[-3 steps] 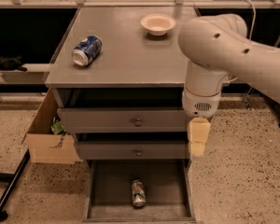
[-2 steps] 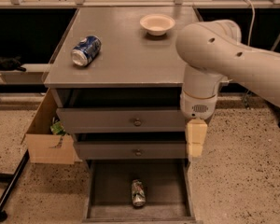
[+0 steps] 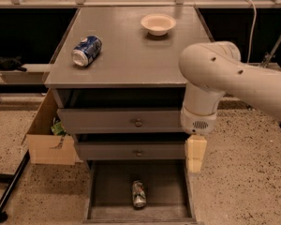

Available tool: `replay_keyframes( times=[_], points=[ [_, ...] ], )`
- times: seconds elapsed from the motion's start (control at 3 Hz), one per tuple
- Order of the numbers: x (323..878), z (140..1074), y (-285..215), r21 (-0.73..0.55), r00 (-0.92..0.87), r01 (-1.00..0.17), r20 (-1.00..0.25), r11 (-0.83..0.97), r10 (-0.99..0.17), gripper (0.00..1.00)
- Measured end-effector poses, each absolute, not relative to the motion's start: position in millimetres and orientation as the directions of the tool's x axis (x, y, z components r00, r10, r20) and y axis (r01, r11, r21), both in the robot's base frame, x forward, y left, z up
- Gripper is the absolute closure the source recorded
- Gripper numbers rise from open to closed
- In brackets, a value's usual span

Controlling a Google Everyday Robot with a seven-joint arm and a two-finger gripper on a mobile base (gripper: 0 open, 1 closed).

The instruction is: Pick 7up can from bottom drawer and place on counter

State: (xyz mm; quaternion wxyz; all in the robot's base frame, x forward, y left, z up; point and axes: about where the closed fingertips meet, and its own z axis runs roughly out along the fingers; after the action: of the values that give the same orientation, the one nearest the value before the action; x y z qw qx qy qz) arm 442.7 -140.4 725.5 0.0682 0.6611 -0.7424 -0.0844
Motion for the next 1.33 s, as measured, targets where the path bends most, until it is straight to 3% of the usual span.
replay_keyframes(
  times=[0.67, 1.33],
  points=[
    [378, 692, -121, 0.194, -0.101, -0.979, -0.163, 0.068, -0.981, 0.0],
    [366, 691, -108, 0.152, -0.075, -0.987, -0.19, 0.047, -0.979, 0.0]
  ],
)
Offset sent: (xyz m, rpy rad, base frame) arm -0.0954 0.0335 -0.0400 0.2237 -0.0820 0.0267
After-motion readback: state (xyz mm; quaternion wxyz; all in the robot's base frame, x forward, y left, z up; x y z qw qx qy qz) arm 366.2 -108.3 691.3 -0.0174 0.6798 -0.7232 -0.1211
